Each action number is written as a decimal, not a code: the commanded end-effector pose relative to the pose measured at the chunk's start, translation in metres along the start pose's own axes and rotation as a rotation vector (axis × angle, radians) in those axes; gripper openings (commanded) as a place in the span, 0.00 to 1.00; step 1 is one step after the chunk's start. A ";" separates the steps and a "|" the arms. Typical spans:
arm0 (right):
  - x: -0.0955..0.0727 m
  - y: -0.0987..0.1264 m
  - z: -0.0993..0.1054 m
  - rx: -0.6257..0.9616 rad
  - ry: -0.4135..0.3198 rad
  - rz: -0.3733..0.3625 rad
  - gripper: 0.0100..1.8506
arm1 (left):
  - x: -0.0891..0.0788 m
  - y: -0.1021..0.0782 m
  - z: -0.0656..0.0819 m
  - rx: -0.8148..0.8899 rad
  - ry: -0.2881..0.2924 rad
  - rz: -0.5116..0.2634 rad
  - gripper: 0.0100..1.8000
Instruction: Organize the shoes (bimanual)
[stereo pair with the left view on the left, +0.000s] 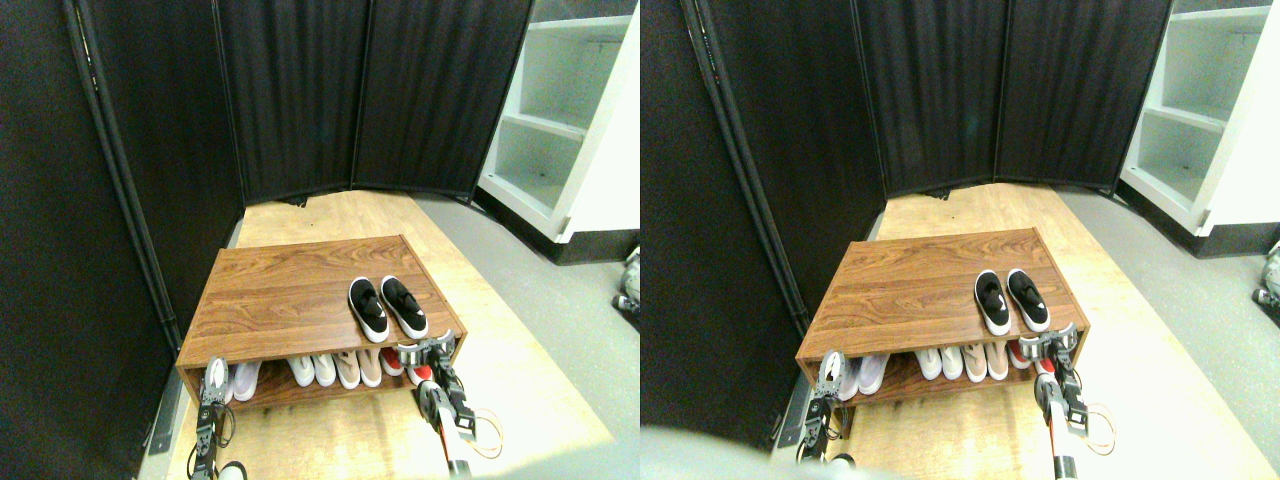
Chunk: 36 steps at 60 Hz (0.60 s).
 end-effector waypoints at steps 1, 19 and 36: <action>-0.017 0.018 -0.001 -0.013 0.014 0.071 0.88 | 0.001 -0.010 0.003 -0.011 -0.027 -0.051 0.00; -0.056 0.032 0.006 0.021 0.034 0.158 0.86 | 0.002 -0.013 0.000 -0.007 -0.020 -0.054 0.00; -0.089 0.059 0.041 -0.090 -0.172 0.166 0.59 | 0.003 -0.011 0.001 -0.003 -0.015 -0.064 0.00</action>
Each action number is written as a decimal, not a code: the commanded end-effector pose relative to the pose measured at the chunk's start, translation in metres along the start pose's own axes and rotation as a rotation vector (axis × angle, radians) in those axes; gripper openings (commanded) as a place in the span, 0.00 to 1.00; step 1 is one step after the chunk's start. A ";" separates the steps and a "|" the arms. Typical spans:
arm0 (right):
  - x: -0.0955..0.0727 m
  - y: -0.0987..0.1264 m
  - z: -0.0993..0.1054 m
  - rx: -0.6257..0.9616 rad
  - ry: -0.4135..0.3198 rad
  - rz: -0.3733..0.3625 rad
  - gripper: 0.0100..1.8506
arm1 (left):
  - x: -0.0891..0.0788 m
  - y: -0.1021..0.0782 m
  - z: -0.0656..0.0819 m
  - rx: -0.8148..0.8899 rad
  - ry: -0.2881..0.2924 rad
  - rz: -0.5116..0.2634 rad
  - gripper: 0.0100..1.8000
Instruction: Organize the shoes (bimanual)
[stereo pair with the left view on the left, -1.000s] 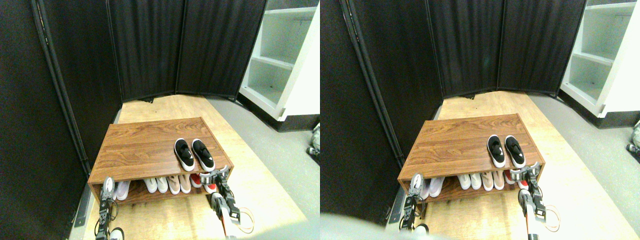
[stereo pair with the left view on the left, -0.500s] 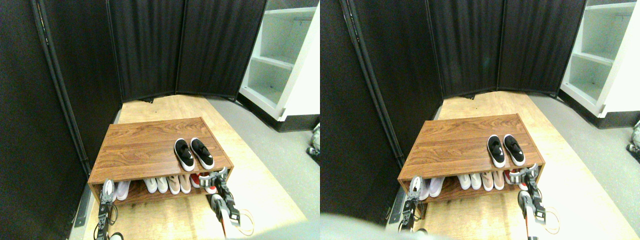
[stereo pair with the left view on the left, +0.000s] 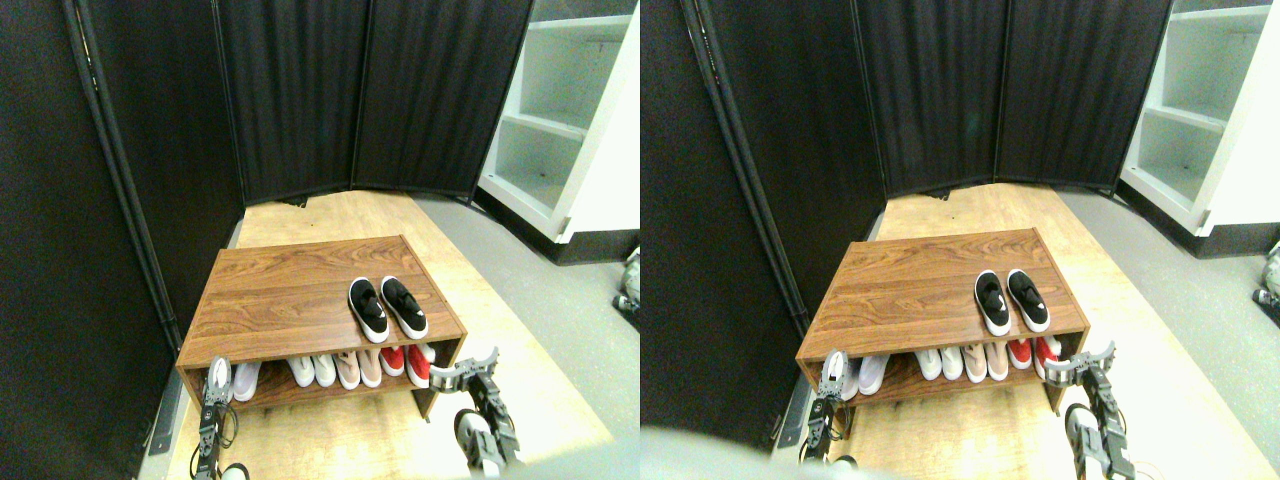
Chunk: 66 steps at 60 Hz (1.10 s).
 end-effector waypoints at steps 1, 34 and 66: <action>-0.007 0.026 0.014 -0.038 -0.084 0.060 0.49 | 0.002 -0.008 0.004 -0.005 -0.020 -0.050 0.00; 0.064 0.026 0.045 -0.179 -0.360 0.072 0.00 | 0.004 -0.005 0.007 -0.029 -0.023 -0.044 0.00; 0.108 -0.022 0.015 -0.046 -0.244 -0.091 0.00 | 0.006 -0.001 0.009 -0.024 -0.036 -0.052 0.00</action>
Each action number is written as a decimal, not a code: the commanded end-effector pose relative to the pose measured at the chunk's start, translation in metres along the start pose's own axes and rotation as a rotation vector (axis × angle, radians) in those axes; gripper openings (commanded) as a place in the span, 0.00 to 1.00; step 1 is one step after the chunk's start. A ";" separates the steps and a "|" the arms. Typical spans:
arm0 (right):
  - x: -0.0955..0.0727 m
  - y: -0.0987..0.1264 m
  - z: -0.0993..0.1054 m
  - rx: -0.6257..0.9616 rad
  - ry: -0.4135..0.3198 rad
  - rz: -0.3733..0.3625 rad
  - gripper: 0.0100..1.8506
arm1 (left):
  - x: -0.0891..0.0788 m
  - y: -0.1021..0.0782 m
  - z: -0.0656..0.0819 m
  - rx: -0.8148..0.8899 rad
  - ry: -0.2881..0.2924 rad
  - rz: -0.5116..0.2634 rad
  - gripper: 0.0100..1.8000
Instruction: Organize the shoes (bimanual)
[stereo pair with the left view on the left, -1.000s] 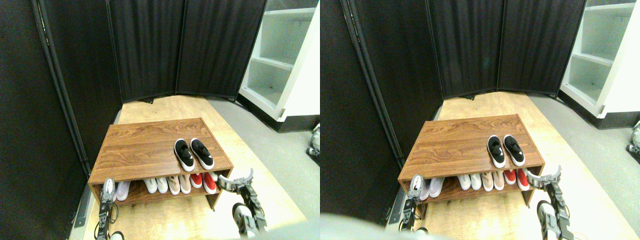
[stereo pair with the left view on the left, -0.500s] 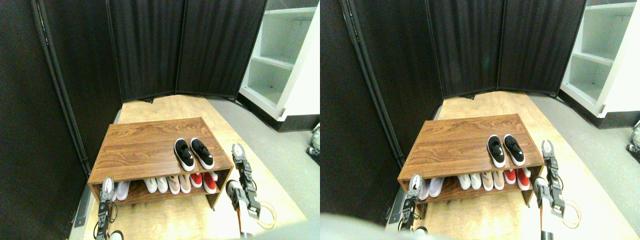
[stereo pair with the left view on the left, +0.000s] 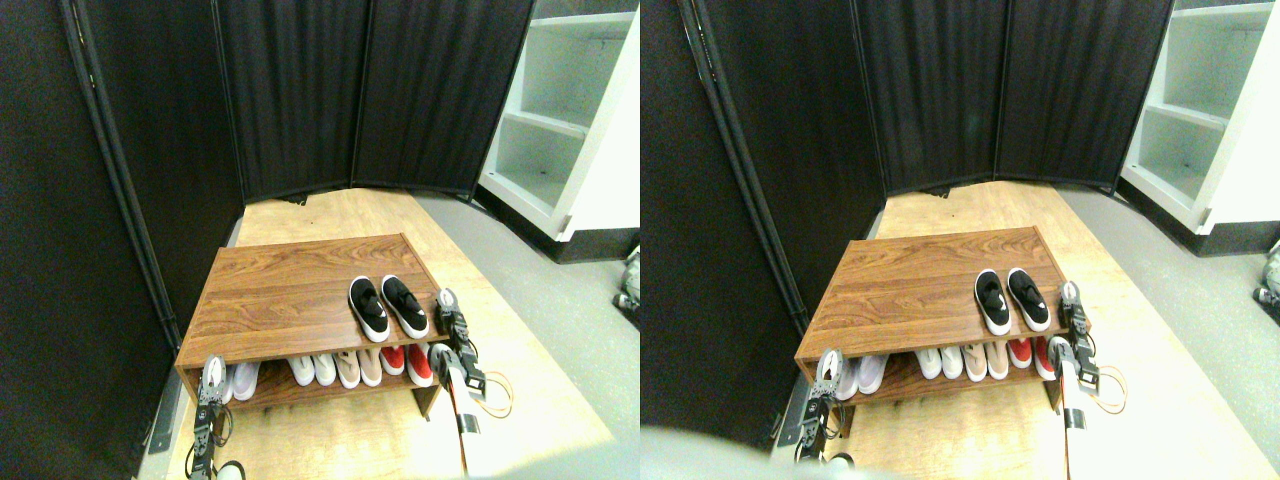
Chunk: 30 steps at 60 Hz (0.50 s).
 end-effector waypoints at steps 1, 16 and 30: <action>0.004 -0.013 -0.020 0.023 0.077 0.001 0.00 | 0.003 -0.005 0.003 -0.001 -0.032 -0.035 0.00; -0.001 -0.018 -0.046 0.003 0.148 0.007 0.00 | 0.002 -0.004 0.003 -0.003 -0.041 -0.034 0.00; -0.015 -0.011 -0.069 -0.020 0.275 0.037 0.00 | 0.002 -0.002 0.004 0.000 -0.036 -0.037 0.00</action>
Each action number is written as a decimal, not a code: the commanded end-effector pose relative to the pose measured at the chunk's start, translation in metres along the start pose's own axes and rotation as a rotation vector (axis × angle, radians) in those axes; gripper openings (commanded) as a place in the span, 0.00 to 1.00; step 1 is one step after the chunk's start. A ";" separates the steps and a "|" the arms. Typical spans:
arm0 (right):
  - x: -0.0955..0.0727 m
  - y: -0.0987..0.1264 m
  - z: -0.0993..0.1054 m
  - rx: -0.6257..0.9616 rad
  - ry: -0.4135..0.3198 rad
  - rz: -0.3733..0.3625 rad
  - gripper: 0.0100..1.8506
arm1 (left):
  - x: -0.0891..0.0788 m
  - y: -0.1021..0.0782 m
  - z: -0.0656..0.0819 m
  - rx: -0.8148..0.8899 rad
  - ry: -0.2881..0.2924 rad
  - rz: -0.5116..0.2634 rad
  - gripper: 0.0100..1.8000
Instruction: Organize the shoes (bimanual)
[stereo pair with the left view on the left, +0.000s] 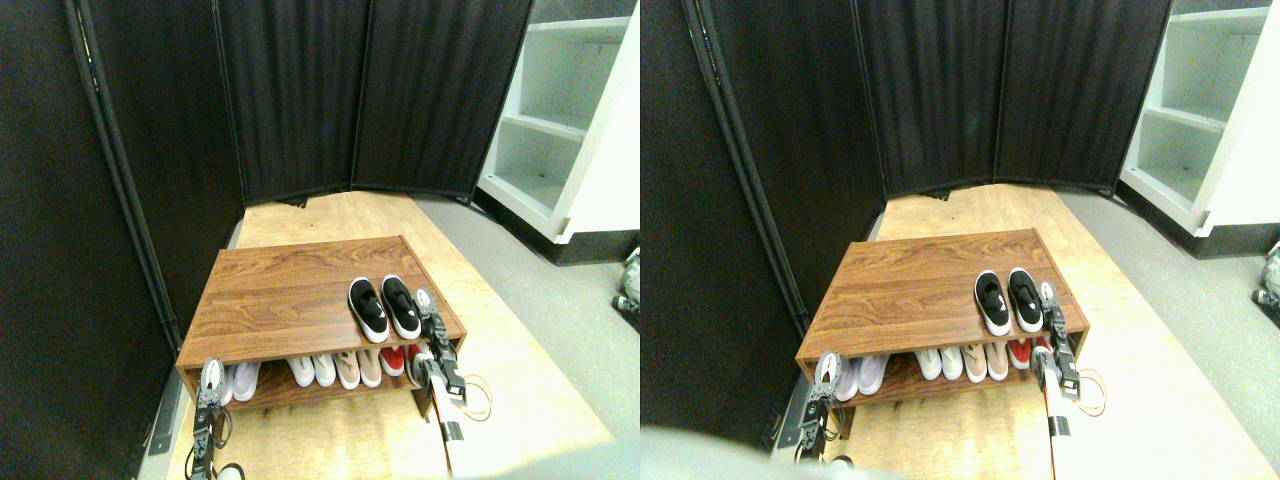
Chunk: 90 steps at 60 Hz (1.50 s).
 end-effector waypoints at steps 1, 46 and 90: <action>-0.006 -0.010 -0.024 -0.049 0.109 -0.064 0.00 | 0.003 -0.007 0.003 0.001 -0.011 -0.053 0.00; -0.003 -0.003 -0.007 -0.121 0.061 -0.025 0.00 | 0.007 -0.007 0.003 -0.007 -0.017 -0.052 0.00; -0.086 0.053 0.051 -0.138 -0.087 0.184 0.00 | 0.007 -0.009 0.000 -0.021 -0.008 -0.043 0.00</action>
